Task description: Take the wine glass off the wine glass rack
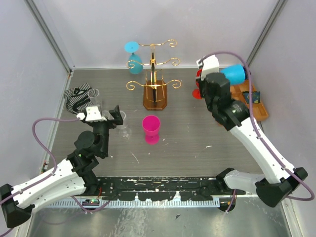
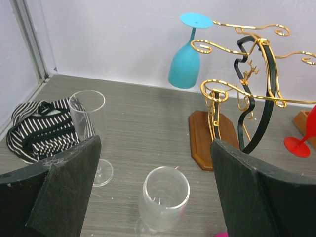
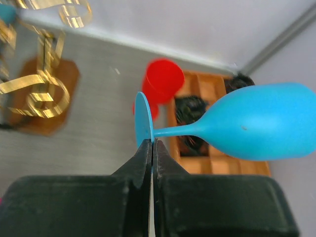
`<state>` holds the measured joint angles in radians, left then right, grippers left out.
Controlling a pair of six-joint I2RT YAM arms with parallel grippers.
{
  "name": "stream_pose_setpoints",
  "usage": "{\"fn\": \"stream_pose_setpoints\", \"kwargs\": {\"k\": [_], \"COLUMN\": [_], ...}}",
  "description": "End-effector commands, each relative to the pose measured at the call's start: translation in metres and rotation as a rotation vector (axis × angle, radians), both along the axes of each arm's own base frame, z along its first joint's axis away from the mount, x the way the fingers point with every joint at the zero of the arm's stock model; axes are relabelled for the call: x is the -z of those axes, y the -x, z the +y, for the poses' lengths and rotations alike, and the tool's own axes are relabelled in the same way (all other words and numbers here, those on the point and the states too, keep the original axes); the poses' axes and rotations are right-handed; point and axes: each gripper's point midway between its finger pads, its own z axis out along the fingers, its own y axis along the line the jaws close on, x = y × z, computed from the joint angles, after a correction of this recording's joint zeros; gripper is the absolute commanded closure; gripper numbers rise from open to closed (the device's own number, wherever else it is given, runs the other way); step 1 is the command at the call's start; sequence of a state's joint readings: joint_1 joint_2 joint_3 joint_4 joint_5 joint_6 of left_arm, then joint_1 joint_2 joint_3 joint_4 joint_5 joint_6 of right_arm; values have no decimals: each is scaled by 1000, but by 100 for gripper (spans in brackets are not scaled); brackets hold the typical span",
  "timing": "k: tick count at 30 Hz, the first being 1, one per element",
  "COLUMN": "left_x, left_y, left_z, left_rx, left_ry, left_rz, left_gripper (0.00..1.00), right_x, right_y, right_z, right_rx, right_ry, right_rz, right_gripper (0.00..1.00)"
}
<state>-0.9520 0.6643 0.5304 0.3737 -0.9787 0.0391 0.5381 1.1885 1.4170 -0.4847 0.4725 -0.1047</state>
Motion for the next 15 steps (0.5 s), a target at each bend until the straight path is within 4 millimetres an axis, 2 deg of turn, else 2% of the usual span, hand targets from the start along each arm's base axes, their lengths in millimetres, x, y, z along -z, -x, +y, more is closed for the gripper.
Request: {"fn": "stream_pose_setpoints", "kwargs": {"k": [1,3,7,8,12,15], "left_x": [-10,-9,-9,-9,-9,-8], "left_y": [3,3,4,4,6,6], "left_z": [2,1,1,2,5,6], "left_rx": [7,10,12,10,7,7], "left_ry": [36,32,30,31,33,35], "left_rz": [-1,5,8,9,8,7], "left_gripper": [2,2,2,2,2,2], "right_x": [23,46,78,96,134,157], "right_y": [23,29,35,37,40,38], "right_z": [-38,-39,-38,-40,-40,-31], "right_rx": [151,146,61,37,-47,-128], "right_ry": [265,377,508,561,717,782], "right_rz": [-24,-7,-73,-73,-104,-125], "right_gripper": [100,100,100,100,100,100]}}
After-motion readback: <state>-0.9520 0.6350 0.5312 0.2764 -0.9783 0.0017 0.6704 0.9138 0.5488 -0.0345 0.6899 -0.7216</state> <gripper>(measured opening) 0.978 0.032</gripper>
